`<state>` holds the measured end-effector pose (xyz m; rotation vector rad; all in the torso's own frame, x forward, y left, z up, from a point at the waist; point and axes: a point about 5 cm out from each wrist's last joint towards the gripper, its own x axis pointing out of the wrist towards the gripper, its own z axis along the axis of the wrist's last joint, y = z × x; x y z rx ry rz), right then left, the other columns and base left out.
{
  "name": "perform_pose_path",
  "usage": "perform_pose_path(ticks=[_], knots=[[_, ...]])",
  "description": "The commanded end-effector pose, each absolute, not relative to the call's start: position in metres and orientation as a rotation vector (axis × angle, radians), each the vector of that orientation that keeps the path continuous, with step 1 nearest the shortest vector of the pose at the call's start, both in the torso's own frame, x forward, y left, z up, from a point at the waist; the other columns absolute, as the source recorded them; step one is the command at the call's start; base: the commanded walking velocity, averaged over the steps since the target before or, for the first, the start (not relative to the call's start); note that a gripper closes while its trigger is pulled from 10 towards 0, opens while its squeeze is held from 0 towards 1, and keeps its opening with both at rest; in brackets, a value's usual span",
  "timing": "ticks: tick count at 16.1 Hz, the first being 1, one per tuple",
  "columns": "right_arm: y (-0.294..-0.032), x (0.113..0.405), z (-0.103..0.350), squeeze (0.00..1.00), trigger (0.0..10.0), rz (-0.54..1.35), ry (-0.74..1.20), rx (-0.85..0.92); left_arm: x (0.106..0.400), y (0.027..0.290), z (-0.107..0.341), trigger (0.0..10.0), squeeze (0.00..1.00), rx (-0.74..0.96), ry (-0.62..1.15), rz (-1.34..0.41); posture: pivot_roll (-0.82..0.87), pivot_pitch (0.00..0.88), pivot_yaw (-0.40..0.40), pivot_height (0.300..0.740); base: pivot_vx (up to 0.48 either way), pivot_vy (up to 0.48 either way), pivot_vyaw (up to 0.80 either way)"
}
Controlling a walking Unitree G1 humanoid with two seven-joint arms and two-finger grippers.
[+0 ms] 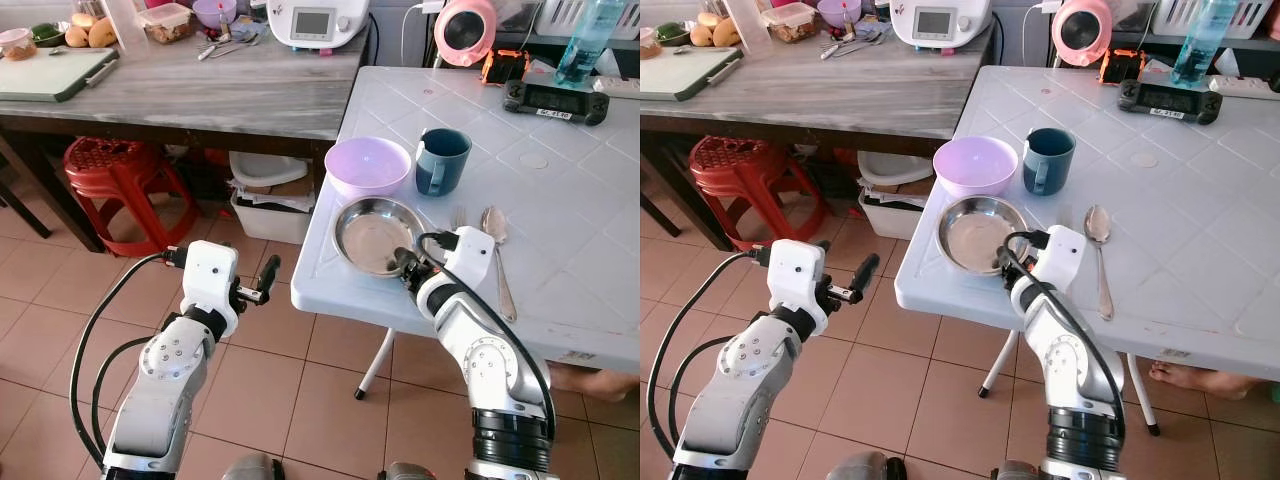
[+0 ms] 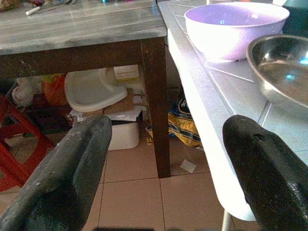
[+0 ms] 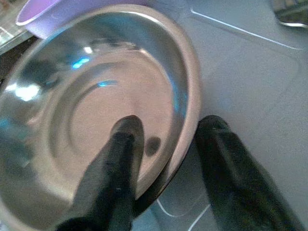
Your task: Setting the table
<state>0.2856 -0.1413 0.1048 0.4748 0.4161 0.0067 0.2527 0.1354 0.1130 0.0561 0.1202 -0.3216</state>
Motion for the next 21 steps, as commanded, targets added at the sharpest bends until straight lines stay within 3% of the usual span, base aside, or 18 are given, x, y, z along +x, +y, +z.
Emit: perform_pose_path(ticks=[1, 21], knots=[[-0.133, 0.282, 0.094, 0.00, 0.0, 0.000, 0.482, 0.518, 0.253, 0.138, 0.113, 10.0, 0.00, 0.068, 0.118, -0.320, -0.01, 0.020, 0.066, 0.740, 0.000, 0.000, 0.00], [-0.137, 0.268, 0.094, 0.00, 0.0, -0.123, 0.520, 0.707, 0.260, 0.135, 0.115, 10.0, 0.00, 0.049, 0.094, -0.292, -0.02, 0.000, 0.058, 0.740, 0.000, 0.000, 0.00]])
